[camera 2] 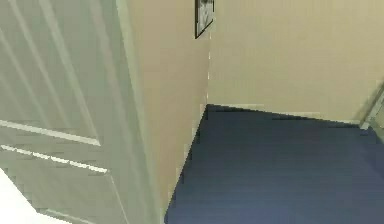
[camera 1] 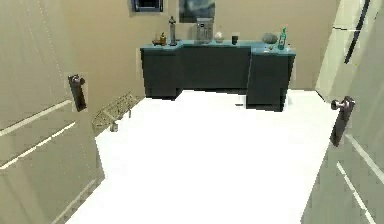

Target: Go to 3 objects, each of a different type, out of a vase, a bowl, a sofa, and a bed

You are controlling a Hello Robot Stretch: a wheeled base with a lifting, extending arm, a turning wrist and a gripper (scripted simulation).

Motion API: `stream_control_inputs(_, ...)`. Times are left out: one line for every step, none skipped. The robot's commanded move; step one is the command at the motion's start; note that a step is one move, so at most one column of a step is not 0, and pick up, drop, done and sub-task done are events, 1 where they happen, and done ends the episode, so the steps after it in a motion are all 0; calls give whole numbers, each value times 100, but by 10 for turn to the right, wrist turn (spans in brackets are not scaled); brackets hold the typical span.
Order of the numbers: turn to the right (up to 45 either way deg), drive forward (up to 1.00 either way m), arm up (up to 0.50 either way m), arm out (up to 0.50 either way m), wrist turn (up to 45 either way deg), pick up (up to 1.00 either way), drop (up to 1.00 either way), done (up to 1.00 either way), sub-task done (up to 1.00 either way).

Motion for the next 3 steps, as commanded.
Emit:
stream_control_inputs(0, 85, 0, 0, 0, 0, 0, 0, 0)
stream_control_inputs(390, 0, 0, 0, 0, 0, 0, 0, 0)
stream_control_inputs(0, 5, 0, 0, 0, 0, 0, 0, 0)
